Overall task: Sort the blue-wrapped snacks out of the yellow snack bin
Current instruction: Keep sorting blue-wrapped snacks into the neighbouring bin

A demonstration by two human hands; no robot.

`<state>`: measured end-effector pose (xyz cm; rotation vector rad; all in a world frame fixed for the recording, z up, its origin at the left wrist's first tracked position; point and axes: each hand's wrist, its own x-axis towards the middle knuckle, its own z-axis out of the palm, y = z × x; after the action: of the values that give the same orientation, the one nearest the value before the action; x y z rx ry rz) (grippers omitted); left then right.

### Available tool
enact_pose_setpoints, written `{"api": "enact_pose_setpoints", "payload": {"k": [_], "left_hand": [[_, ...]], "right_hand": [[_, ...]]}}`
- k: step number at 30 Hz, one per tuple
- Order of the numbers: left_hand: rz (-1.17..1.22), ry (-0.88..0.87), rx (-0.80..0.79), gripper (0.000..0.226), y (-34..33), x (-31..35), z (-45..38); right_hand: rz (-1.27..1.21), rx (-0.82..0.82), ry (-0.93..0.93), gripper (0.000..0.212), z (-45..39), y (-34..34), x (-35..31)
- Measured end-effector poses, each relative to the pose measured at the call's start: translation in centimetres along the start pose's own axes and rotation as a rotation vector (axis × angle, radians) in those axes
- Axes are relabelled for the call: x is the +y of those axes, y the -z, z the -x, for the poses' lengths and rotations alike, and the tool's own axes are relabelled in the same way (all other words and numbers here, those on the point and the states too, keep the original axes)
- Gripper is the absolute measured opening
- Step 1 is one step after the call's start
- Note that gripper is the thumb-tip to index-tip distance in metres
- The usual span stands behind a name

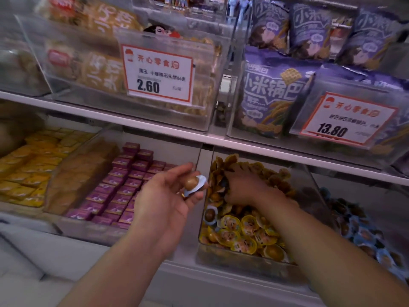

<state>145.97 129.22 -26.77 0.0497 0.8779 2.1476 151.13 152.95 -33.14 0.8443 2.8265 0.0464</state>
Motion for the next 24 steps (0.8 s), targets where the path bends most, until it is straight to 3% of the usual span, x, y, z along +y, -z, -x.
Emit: {"api": "enact_pose_setpoints", "payload": {"k": [2, 6, 15, 17, 20, 24], "left_hand": [[0.019, 0.027, -0.022, 0.034, 0.1, 0.5, 0.2], [-0.079, 0.018, -0.019, 0.03, 0.0, 0.4, 0.5], [-0.203, -0.045, -0.012, 0.024, 0.1, -0.5, 0.4], [-0.223, -0.067, -0.04, 0.023, 0.0, -0.8, 0.6], [-0.273, -0.103, -0.109, 0.024, -0.3, -1.2, 0.9], [-0.482, -0.134, -0.231, 0.026, -0.8, -2.4, 1.4]], "right_hand": [[-0.013, -0.052, -0.021, 0.074, -0.2, 0.1, 0.0], [-0.015, -0.041, 0.005, 0.032, -0.1, 0.2, -0.6], [-0.1, 0.105, 0.057, 0.024, 1.4, -1.2, -0.4], [-0.161, 0.133, 0.043, 0.03, 1.9, -0.9, -0.2], [-0.402, 0.248, -0.014, 0.038, 3.7, 0.4, 0.7], [-0.756, 0.394, -0.072, 0.029, 8.0, 2.8, 1.8]]}}
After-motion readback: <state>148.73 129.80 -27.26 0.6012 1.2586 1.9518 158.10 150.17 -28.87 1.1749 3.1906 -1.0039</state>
